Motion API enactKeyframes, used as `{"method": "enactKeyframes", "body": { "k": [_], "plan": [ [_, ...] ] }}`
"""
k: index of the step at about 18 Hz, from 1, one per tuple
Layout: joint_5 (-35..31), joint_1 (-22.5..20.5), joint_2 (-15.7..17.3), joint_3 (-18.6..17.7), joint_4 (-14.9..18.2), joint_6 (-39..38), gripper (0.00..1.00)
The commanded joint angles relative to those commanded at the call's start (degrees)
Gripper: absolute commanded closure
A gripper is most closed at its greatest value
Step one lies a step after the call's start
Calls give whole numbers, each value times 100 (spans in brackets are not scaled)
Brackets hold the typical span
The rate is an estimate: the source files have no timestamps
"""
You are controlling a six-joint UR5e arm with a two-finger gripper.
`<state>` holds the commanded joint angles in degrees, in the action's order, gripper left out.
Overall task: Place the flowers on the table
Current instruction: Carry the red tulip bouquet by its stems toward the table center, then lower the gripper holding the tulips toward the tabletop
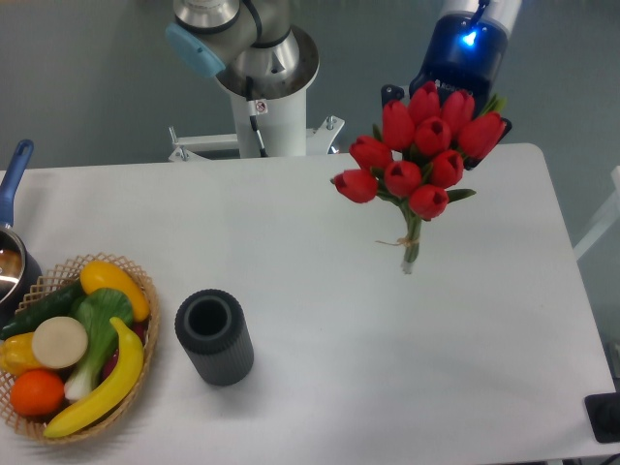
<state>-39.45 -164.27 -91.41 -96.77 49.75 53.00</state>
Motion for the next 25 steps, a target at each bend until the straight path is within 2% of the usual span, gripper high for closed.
{"method": "enactKeyframes", "body": {
  "k": [2,5,8,13,21,25],
  "plan": [
    [-289,9,26,-35,18,9,57],
    [-1387,140,53,-201,35,61,57],
    [-2169,369,-26,-360,61,649,57],
    [-3585,632,-140,-457,360,747,57],
    [-4324,765,-500,-598,597,738,57],
    [-4509,782,-886,-624,641,686,57]
  ]
}}
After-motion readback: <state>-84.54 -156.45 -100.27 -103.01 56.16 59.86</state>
